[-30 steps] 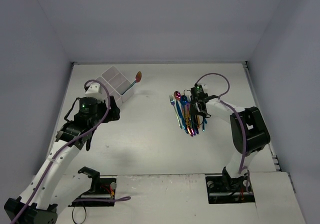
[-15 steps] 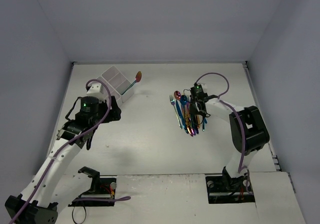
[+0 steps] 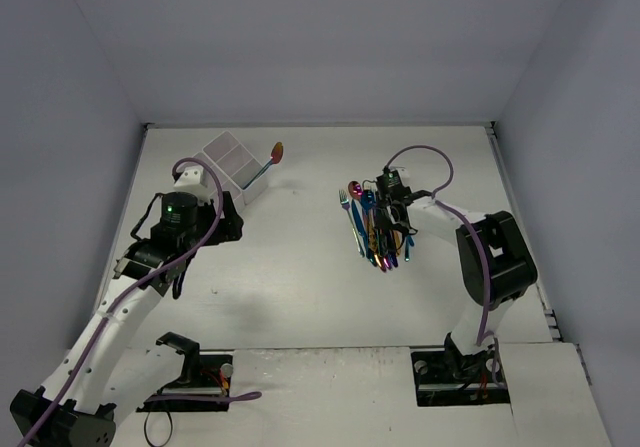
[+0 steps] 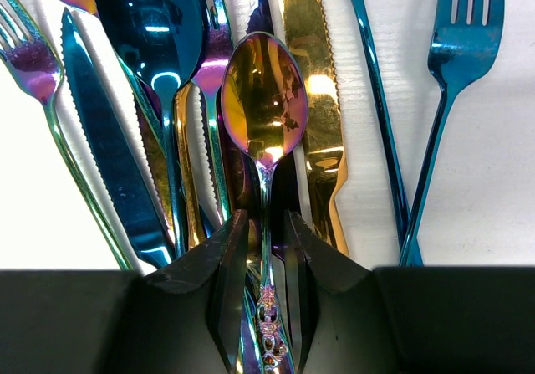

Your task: Sort the eating utensils into containers

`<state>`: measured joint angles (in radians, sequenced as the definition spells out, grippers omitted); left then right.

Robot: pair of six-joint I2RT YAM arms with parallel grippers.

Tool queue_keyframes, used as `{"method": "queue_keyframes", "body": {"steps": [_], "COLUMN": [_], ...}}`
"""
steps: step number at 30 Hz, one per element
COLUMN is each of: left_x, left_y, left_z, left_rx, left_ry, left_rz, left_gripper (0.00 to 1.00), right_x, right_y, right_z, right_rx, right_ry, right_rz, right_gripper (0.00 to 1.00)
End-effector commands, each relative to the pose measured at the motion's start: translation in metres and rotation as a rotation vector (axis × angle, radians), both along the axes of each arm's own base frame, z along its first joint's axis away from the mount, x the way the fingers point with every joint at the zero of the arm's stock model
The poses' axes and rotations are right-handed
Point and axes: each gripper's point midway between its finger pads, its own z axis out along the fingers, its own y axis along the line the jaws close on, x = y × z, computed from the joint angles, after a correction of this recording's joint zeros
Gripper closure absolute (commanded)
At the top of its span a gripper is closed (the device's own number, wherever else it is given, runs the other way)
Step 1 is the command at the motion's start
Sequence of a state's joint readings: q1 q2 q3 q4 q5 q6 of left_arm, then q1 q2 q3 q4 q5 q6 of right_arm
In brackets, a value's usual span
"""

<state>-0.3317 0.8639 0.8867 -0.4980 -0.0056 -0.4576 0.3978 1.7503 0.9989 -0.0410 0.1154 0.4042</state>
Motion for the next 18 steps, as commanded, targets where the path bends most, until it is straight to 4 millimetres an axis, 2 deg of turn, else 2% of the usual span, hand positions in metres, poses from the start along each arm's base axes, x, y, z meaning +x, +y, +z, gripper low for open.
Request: {"method": "queue_keyframes", "body": {"steps": [1,6,10,15,18], "left_x": [0.005,0.004,0.003,0.004,0.004], "left_y": [-0.001,-0.001,-0.001,-0.001,-0.009], "left_z": [0.016,0.014,0.015,0.022,0.029], "left_rx": [-0.020,-0.015,-0.016,-0.021,-0.048], "left_ry": [-0.047,-0.041,-0.043,-0.057,-0.062], "left_rz": [0.002,0.001,-0.001,-0.003,-0.036], "left_gripper": [0.23,0.23,0.23,0.23,0.23], "right_x": [0.012,0.011,0.013,0.019,0.021], "right_y": [0.004,0.001,0.001,0.004,0.009], "right_z": [0.008,0.002,0.008,0.034,0.067], "right_rx": [0.005,-0.013,-0.014,-0.014,-0.009], "right_ry": [-0.032,-0.023,-0.040,-0.108,-0.189], "right_rz": [-0.014,-0.019,-0.022,-0.002,0.027], "right_gripper": [0.79,0.86,0.96,1.00,1.00]}}
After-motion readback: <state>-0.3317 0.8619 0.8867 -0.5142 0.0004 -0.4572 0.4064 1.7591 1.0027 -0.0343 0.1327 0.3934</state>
